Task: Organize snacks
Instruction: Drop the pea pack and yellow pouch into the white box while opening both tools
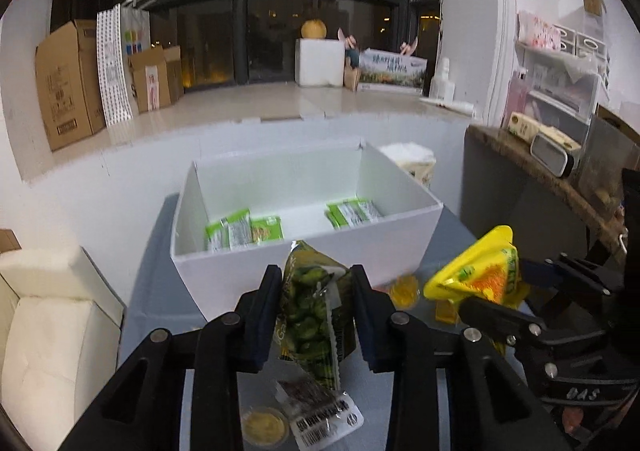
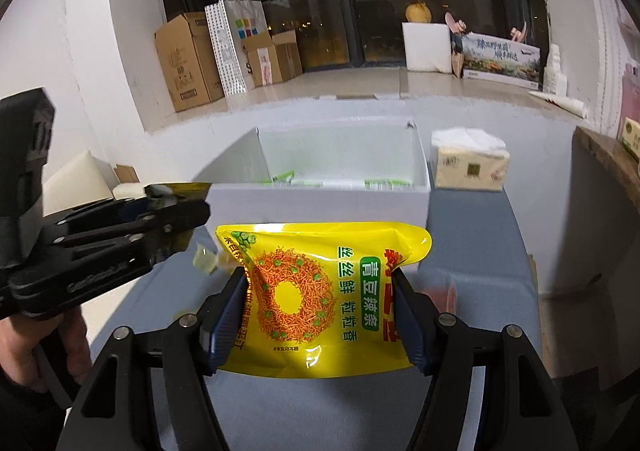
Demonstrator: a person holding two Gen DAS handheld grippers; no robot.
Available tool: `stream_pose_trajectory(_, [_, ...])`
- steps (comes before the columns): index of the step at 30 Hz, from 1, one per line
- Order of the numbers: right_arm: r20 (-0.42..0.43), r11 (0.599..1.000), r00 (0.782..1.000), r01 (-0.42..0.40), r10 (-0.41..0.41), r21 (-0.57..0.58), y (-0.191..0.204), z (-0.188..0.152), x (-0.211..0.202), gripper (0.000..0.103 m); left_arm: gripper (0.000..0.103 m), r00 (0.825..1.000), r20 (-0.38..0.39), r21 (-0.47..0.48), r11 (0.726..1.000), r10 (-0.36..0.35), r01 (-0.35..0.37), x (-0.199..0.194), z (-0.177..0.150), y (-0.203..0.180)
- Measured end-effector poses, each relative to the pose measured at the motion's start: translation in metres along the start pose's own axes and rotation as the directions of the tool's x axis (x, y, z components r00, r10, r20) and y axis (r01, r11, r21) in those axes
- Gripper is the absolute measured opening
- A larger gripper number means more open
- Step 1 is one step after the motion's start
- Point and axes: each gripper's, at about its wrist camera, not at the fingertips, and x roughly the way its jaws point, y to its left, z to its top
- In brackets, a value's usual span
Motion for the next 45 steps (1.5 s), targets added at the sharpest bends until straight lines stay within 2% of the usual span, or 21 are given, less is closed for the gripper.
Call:
stream_pose_trajectory(6, [0.048,1.000,0.999,-0.006,0.006,0.003,0.001,0.039,0.009,0.072,0.038,0.999,0.033,0.003,1.000,0.006,-0.006,0.008,0.026,0.010])
stream_pose_trajectory(10, [0.058,1.000,0.998,-0.009,0.008,0.009,-0.003,0.070,0.029,0.072,0.038,0.999,0.031,0.007,1.000,0.010,-0.011,0.033,0.050,0.022])
stream_pose_trajectory(18, [-0.028,0.999,1.000,0.009,-0.008,0.036,-0.019,0.110,0.109,0.072,0.040,0.997,-0.048,0.008,0.999,0.053,-0.052,0.107,0.081,0.050])
stream_pose_trajectory(20, [-0.041,0.999,0.999,0.028,-0.027,0.029,-0.020,0.114,0.124,0.078,0.051,0.993,-0.102,-0.006,0.998,0.061,-0.061,0.127,0.082,0.058])
stream_pose_trajectory(21, [-0.055,0.999,0.998,0.033,-0.031,0.034,-0.022,0.116,0.132,0.080,0.079,0.989,-0.127,-0.016,0.997,0.079,-0.082,0.136,0.080,0.062])
stream_pose_trajectory(22, [-0.067,0.999,0.997,0.030,-0.027,0.044,-0.025,0.116,0.137,0.085,0.103,0.988,-0.129,-0.019,0.996,0.087,-0.090,0.138,0.078,0.063])
stream_pose_trajectory(23, [-0.068,0.998,0.997,0.029,-0.025,0.062,-0.028,0.116,0.140,0.091,0.103,0.989,-0.117,-0.022,0.996,0.087,-0.091,0.139,0.075,0.065])
stream_pose_trajectory(26, [-0.045,0.993,0.999,0.023,-0.018,0.114,-0.038,0.115,0.137,0.102,0.103,0.989,-0.127,-0.041,0.996,0.071,-0.077,0.142,0.066,0.071])
stream_pose_trajectory(31, [-0.019,0.990,0.999,0.030,-0.028,0.136,-0.044,0.109,0.119,0.103,0.103,0.992,-0.105,-0.069,0.995,0.065,-0.072,0.131,0.058,0.077])
stream_pose_trajectory(37, [0.048,0.990,0.999,0.010,-0.017,0.143,-0.045,0.092,0.075,0.103,0.103,0.995,-0.061,-0.050,0.996,0.073,-0.076,0.096,0.051,0.067])
stream_pose_trajectory(41, [0.112,0.989,0.994,-0.003,-0.014,0.149,-0.049,0.059,0.032,0.103,0.103,0.999,-0.032,-0.057,0.997,0.042,-0.043,0.056,0.031,0.053])
stream_pose_trajectory(45, [0.053,0.992,0.996,0.061,-0.067,0.112,-0.049,0.014,0.003,0.103,0.103,1.000,-0.011,-0.051,0.998,0.027,-0.027,0.018,-0.005,0.034])
